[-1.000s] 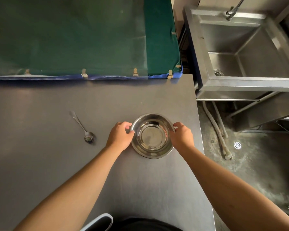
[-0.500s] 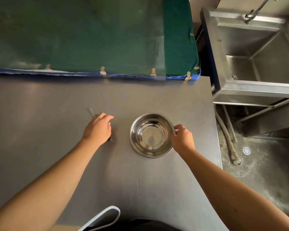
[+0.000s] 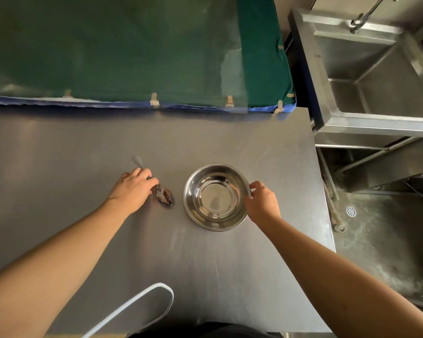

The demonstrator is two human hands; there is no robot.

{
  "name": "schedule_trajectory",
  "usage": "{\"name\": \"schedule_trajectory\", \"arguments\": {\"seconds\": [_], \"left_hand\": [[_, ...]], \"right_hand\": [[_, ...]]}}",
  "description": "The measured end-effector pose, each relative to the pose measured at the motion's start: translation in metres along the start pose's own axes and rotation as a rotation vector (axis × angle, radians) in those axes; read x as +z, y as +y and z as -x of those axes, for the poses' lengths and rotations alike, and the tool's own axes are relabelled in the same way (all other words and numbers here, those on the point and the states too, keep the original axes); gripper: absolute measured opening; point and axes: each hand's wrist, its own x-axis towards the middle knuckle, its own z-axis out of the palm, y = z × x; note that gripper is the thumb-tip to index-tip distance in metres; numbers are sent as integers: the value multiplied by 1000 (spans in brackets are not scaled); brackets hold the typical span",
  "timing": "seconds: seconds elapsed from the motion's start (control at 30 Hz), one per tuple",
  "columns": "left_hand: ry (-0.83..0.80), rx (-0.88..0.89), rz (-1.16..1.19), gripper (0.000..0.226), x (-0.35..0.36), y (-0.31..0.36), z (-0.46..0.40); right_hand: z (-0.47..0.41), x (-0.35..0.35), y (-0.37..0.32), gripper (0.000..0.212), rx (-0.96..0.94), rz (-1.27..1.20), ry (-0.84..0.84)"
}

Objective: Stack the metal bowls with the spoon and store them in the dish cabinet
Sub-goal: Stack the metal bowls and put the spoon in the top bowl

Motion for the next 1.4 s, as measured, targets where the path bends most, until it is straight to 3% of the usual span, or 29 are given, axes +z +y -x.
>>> {"name": "schedule_trajectory", "arguments": {"seconds": [0.1, 0.3, 0.47, 0.63, 0.83, 1.1, 1.4], "left_hand": [[47, 34, 12, 8, 0, -1, 2], [99, 96, -80, 5, 5, -18, 11], [-10, -48, -18, 7, 2, -33, 21], [63, -217, 244, 6, -13, -27, 37], [136, -217, 394, 11, -37, 10, 48], [12, -236, 493, 12, -45, 71, 42], [-144, -288, 346, 16, -27, 116, 18]], "right_hand": [[5, 5, -2, 27, 4, -12, -7], [13, 11, -5, 27, 3, 31, 3], [17, 13, -8, 26, 11, 27, -12], [22, 18, -16, 27, -1, 2, -39], [33, 26, -29, 33, -1, -64, -84], [46, 27, -29, 43, -16, -83, -142], [54, 22, -17, 53, -38, -116, -204]]}}
